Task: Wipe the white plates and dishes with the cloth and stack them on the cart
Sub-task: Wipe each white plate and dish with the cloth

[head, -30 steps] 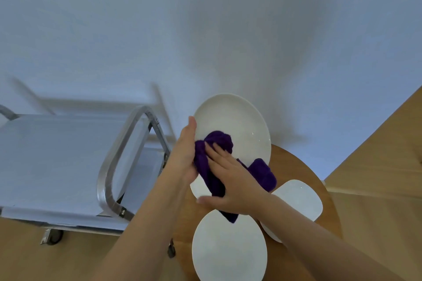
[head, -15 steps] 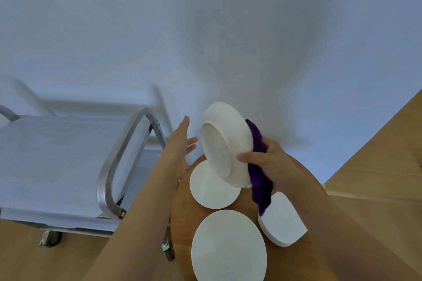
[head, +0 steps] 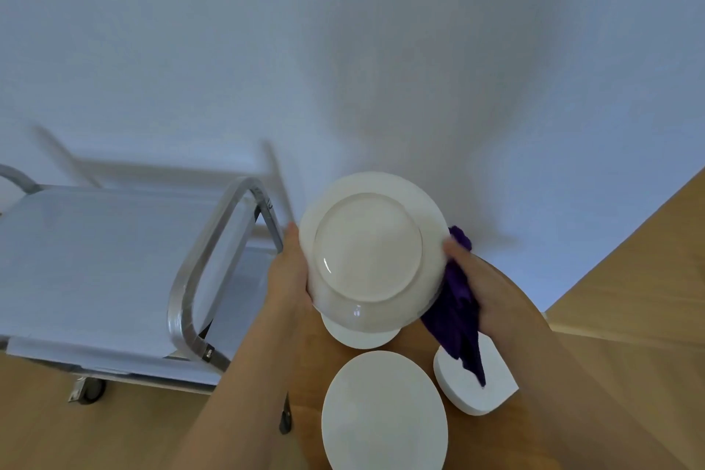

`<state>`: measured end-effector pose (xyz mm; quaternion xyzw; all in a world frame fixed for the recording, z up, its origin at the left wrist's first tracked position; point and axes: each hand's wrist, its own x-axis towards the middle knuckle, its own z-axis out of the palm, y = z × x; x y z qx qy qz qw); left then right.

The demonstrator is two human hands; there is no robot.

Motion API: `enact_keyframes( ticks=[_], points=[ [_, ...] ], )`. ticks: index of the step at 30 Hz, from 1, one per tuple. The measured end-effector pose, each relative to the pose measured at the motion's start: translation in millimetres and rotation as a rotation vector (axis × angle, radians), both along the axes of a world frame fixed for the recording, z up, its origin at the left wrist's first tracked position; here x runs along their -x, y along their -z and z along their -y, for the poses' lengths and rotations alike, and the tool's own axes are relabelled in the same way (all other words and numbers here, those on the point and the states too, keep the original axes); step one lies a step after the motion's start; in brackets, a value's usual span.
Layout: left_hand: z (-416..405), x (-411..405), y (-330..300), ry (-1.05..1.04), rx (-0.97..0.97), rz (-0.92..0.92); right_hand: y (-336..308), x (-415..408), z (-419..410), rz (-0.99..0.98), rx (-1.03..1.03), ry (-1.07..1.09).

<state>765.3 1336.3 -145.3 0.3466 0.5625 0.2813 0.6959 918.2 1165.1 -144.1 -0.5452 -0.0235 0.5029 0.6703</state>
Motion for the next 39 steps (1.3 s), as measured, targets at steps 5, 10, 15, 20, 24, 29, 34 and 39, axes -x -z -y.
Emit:
enact_keyframes(
  ticks=[5, 10, 15, 20, 24, 29, 34, 39],
  points=[
    [-3.2, -3.3, -12.7, 0.057, -0.400, -0.231, -7.2, 1.3, -21.0, 0.026, 0.040, 0.367],
    [18.9, -19.8, -31.7, 0.205, -0.881, -0.423, -50.7, 35.8, -57.0, 0.800, -0.052, 0.216],
    [28.7, -23.1, -33.7, 0.184, -0.940, -0.383, -43.6, 69.3, -74.6, 1.301, 0.195, -0.067],
    [36.2, -15.0, -36.3, 0.225, -1.053, -0.443, -32.7, 55.1, -70.2, 1.509, 0.212, 0.011],
    [38.5, -9.4, -42.1, 0.216, -0.988, -0.364, -24.6, 29.3, -65.3, 1.370, 0.073, 0.166],
    [36.6, -6.5, -48.2, 0.070, -0.703, -0.188, -16.6, 3.0, -58.8, 1.072, 0.070, 0.260],
    [32.7, -9.1, -54.6, -0.145, -0.332, 0.035, -1.1, -1.0, -44.1, 0.820, -0.084, 0.235],
    [47.6, -19.5, -58.0, -0.203, -0.163, 0.180, 5.2, 11.7, -43.6, 0.429, -0.192, 0.269]
  ],
)
